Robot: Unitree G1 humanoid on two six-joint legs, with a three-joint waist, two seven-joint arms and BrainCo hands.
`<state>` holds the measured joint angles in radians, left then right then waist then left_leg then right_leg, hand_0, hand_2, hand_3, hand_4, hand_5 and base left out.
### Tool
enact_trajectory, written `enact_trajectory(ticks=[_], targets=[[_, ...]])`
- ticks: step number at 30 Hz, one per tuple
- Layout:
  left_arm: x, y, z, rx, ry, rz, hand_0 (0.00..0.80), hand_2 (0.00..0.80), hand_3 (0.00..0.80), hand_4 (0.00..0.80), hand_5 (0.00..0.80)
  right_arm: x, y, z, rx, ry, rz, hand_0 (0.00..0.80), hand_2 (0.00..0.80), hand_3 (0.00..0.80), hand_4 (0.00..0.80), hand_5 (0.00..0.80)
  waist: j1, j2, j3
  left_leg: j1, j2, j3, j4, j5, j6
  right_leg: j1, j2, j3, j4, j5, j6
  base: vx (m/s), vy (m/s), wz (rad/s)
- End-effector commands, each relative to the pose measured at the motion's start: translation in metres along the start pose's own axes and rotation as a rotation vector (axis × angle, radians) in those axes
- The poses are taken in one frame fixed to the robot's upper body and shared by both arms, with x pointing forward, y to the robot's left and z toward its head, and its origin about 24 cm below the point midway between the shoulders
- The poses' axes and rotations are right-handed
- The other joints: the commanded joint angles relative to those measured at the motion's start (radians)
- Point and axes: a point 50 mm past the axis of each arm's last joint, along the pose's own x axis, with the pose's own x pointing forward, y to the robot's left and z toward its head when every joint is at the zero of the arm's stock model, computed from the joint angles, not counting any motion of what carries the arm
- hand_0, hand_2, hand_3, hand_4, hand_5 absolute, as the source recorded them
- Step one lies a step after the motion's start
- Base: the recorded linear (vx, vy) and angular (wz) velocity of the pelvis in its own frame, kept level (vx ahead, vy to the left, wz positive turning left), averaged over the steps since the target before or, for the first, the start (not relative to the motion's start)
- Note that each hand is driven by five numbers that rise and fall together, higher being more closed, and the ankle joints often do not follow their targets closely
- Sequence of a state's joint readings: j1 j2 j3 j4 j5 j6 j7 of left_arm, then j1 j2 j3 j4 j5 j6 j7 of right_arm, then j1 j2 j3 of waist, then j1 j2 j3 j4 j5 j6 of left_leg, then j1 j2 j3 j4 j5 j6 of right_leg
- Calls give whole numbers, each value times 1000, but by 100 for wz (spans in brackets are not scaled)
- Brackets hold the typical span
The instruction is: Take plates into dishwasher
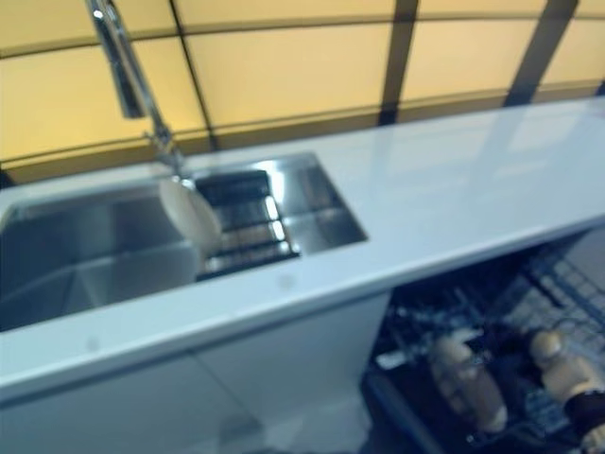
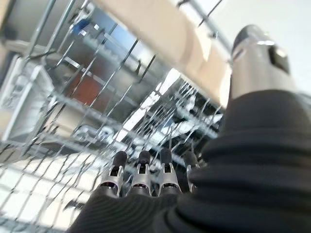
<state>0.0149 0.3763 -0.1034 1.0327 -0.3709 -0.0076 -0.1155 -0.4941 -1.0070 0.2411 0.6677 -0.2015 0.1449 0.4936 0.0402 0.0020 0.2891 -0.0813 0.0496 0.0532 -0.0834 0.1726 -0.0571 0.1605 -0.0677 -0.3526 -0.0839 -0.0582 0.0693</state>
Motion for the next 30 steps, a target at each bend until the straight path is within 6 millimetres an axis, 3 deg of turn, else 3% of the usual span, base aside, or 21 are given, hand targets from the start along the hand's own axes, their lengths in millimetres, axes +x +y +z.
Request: enact_trajectory(ticks=[1,7,19,23,29,30], targets=[[0,15,13,35,-35,39,0,0,0,0,0,-22,-42,4,11,-14,-124,0,0,0,0,0,0,-57,-46,112,-36,75,-4,-158,17,-102,18,59,27,62,3,35,39,0],[-1,16,7,27,-20,41,0,0,0,0,0,-37,-65,-9,72,22,-205,0,0,0,0,0,-2,-75,-63,123,-35,75,-4,-164,20,-90,24,68,23,59,2,30,32,-2],[-3,20,-6,39,33,64,0,0,0,0,0,-97,-133,-58,217,200,-535,0,0,0,0,0,17,-112,-87,151,-35,74,-4,-178,31,-60,28,74,24,53,4,34,38,-1],[-2,19,-4,40,36,66,0,0,0,0,0,-117,-159,-46,242,144,-731,0,0,0,0,0,23,-117,-91,149,-38,68,-2,-176,34,-60,26,72,28,54,6,8,46,-1],[-1,15,-4,53,51,59,0,0,0,0,0,-127,-180,-2,237,-59,-902,0,0,0,0,0,36,-121,-94,150,-44,55,3,-183,38,-57,21,70,33,50,9,0,26,0],[-1,14,-5,67,65,55,0,0,0,0,0,-129,-185,13,214,-113,-940,0,0,0,0,0,42,-121,-97,150,-46,50,5,-184,40,-56,18,66,34,49,10,8,38,2]])
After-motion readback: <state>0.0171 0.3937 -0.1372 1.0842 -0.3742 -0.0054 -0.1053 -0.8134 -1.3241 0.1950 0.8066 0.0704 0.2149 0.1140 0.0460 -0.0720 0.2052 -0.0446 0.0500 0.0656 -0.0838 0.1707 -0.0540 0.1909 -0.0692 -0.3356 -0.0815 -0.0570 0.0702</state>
